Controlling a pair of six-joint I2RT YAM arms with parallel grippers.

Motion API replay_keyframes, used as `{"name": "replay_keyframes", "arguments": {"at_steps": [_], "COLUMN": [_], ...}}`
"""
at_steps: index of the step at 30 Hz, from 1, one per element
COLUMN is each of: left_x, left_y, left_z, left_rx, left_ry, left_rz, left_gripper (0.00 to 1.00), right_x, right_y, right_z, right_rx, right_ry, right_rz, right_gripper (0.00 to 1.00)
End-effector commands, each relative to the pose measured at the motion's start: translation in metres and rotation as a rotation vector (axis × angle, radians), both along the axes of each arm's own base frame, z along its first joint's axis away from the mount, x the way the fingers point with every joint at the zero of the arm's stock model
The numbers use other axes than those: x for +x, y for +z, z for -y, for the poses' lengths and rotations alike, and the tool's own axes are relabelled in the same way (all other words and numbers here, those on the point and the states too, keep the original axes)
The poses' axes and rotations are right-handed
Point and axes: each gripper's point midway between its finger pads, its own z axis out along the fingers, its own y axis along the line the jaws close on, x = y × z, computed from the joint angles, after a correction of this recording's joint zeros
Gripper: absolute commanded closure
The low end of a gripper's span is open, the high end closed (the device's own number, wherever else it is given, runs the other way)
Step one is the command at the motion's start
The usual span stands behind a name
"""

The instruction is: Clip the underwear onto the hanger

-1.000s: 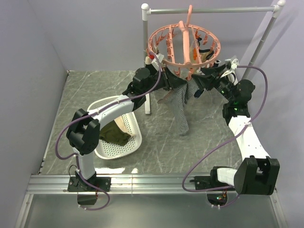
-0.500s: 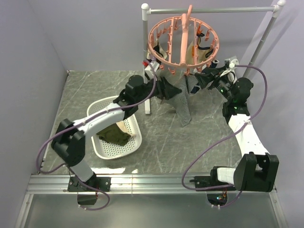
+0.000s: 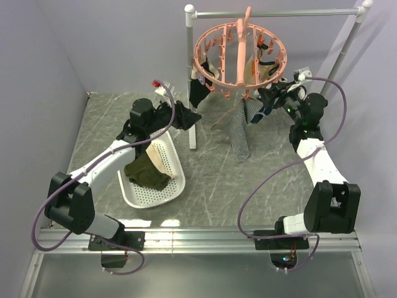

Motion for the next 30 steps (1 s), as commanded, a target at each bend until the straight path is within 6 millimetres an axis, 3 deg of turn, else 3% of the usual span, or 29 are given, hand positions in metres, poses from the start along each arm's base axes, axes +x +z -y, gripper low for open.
{"name": "replay_keyframes", "arguments": {"at_steps": [1, 5, 6, 8, 10, 17, 18, 25, 26, 30], "left_x": [0.003, 0.016, 0.019, 0.028, 0.036, 0.071, 0.074, 0.088, 0.091, 0.094], "left_y": [-0.006, 0.009, 0.023, 0.025, 0.042, 0.057, 0.067, 0.072, 0.065, 0.07], "left_z": [-0.011, -0.005, -0.002, 0.003, 0.007, 0.019, 0.02, 0.037, 0.04, 0.049], "left_rx": [0.064, 0.041, 0.014, -0.011, -0.05, -0.124, -0.141, -0.171, -0.166, -0.187], "left_ry": [-0.028, -0.03, -0.033, -0.03, -0.02, 0.051, 0.051, 0.075, 0.077, 0.069], "left_rz": [0.125, 0.191, 0.214, 0.218, 0.248, 0.251, 0.262, 0.238, 0.222, 0.212], "left_gripper": [0.31, 0.3, 0.28, 0.27, 0.28, 0.37, 0.39, 0.46, 0.47, 0.49], "right_x": [0.008, 0.015, 0.017, 0.02, 0.021, 0.031, 0.032, 0.029, 0.025, 0.007], "right_y": [0.04, 0.04, 0.042, 0.042, 0.043, 0.048, 0.052, 0.057, 0.06, 0.069], "right_z": [0.015, 0.021, 0.022, 0.024, 0.026, 0.034, 0.035, 0.033, 0.033, 0.028], "right_rx": [-0.029, -0.036, -0.041, -0.042, -0.042, -0.051, -0.053, -0.048, -0.047, -0.044], "right_ry": [-0.055, -0.067, -0.069, -0.074, -0.079, -0.089, -0.091, -0.068, -0.066, -0.041], "right_rz": [0.128, 0.128, 0.132, 0.131, 0.135, 0.142, 0.152, 0.162, 0.167, 0.183], "right_gripper": [0.3, 0.3, 0.3, 0.3, 0.3, 0.3, 0.3, 0.3, 0.3, 0.31]}}
